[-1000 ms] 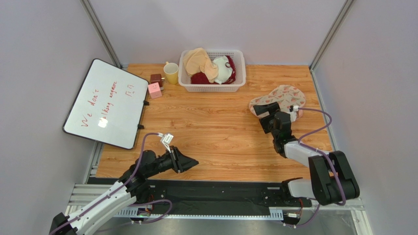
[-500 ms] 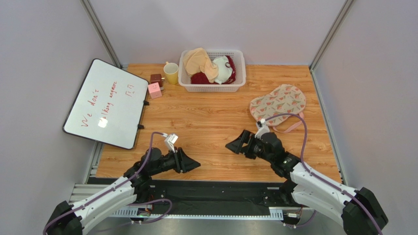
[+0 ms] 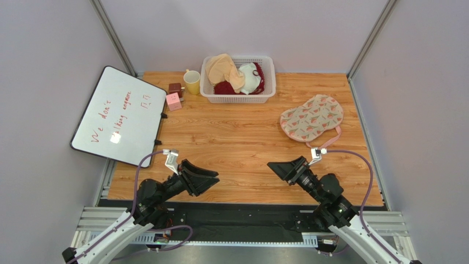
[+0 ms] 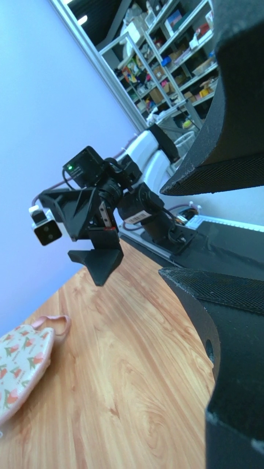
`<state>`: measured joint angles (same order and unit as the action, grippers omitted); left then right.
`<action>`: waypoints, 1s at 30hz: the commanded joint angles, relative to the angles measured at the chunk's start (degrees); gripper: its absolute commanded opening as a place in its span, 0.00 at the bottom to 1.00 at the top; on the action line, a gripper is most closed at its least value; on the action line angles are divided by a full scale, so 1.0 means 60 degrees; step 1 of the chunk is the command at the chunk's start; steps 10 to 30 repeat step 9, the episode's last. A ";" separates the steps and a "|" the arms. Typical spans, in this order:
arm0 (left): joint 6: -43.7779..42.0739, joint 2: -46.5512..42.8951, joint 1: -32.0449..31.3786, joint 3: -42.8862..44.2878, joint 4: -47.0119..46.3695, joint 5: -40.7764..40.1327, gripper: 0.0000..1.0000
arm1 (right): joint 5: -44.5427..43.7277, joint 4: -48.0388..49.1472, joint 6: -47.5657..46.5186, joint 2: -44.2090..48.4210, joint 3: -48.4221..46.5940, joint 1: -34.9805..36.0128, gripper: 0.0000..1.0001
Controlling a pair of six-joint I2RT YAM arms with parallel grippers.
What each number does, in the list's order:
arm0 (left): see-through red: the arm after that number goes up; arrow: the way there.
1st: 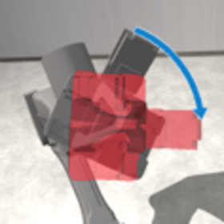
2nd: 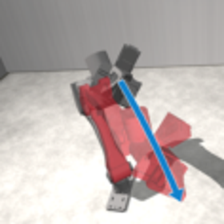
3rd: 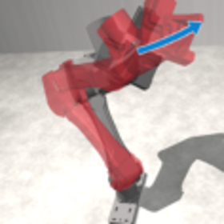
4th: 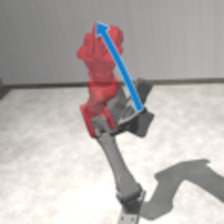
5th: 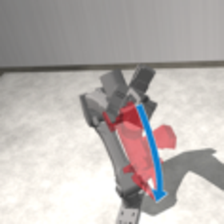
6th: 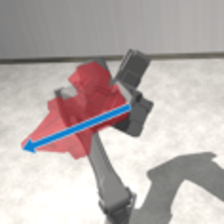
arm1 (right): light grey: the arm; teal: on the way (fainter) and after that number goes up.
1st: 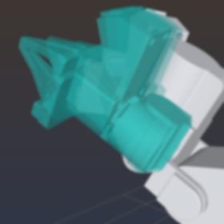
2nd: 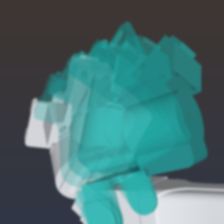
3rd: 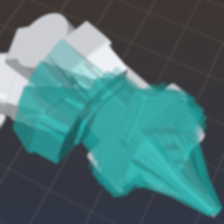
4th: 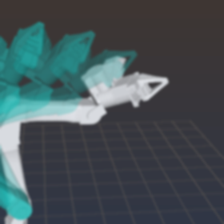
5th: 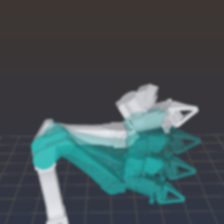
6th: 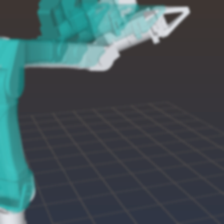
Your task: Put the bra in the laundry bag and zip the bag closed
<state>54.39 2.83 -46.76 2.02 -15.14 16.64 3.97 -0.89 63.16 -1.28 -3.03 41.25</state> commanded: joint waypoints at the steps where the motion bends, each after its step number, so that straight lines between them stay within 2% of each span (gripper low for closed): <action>1: -0.0437 -0.1729 -0.0028 -0.1216 0.2490 -0.0284 0.58 | -0.1306 -0.1436 0.0549 -0.0651 0.1266 0.0097 1.00; 6: -0.0686 -0.0897 -0.0043 -0.1216 0.2347 -0.0225 0.57 | -0.1701 -0.1860 0.0636 -0.0665 0.1252 0.0126 1.00; 30: -0.0891 -0.0882 -0.0043 -0.1216 0.2479 -0.0313 0.57 | -0.1569 -0.1566 0.0475 -0.0870 0.1281 0.0126 1.00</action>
